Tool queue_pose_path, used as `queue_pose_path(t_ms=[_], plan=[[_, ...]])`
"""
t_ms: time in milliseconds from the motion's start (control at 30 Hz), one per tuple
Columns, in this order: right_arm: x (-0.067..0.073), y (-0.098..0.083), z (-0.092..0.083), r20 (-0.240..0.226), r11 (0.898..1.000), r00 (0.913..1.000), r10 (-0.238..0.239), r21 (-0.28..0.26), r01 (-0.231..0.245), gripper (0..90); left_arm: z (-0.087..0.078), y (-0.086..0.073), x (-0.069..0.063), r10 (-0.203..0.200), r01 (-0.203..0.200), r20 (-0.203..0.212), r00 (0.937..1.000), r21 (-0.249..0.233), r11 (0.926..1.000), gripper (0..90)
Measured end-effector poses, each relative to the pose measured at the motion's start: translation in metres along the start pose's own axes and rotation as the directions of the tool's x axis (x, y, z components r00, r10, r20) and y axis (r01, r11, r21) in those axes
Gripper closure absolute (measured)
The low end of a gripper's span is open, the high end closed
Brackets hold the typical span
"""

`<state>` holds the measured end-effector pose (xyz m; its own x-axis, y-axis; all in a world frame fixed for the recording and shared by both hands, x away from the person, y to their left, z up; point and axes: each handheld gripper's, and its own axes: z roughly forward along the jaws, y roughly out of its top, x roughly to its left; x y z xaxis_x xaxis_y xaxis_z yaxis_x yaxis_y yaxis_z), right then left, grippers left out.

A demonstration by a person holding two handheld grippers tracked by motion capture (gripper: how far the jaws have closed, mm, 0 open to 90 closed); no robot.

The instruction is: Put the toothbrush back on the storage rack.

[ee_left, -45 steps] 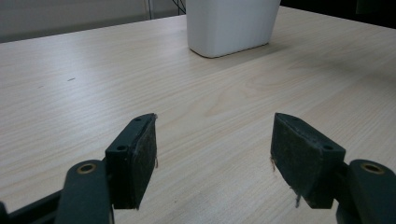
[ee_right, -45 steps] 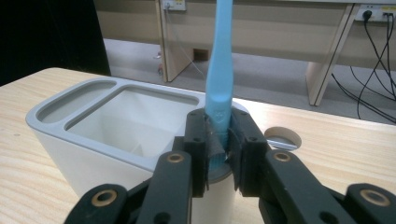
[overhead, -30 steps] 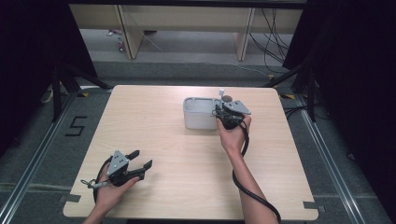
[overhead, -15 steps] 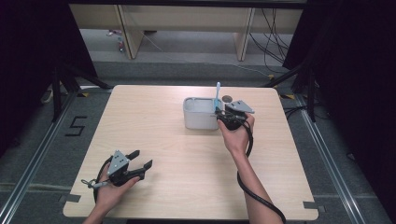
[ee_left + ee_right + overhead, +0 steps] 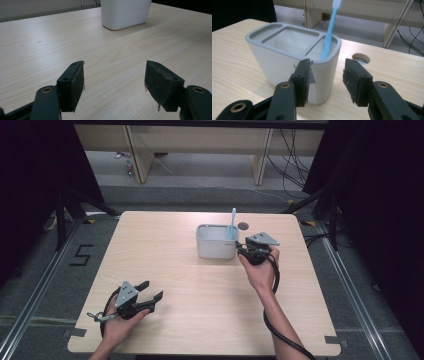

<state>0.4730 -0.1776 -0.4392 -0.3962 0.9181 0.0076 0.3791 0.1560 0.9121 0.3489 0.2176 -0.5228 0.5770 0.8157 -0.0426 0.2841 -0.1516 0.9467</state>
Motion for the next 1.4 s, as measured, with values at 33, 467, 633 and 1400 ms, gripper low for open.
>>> queue_pose_path(t_ms=[33, 467, 633, 1400], plan=[[-0.001, -0.002, -0.002, -0.007, 1.0, 1.0, -0.002, 0.006, 0.002, 56.7, 0.0, 0.0, 0.0, 0.0, 0.0, 0.0, 1.0, -0.001, 1.0, 31.7], [-0.016, -0.025, -0.03, -0.031, 0.994, 0.9995, -0.004, 0.109, 0.008, 55.5, -0.001, 0.0, 0.0, -0.005, 0.005, -0.011, 0.9999, 0.009, 0.9999, 31.8], [-0.02, -0.035, -0.04, -0.027, 0.99, 0.9996, 0.0, 0.139, 0.003, 55.2, 0.0, 0.0, 0.0, -0.003, 0.003, -0.014, 0.9999, 0.01, 0.9999, 31.8], [-0.036, -0.102, -0.083, 0.009, 0.989, 0.998, 0.062, 0.133, -0.063, 55.0, -0.001, 0.0, 0.0, -0.01, 0.01, -0.013, 0.9999, -0.003, 0.9999, 31.6]])
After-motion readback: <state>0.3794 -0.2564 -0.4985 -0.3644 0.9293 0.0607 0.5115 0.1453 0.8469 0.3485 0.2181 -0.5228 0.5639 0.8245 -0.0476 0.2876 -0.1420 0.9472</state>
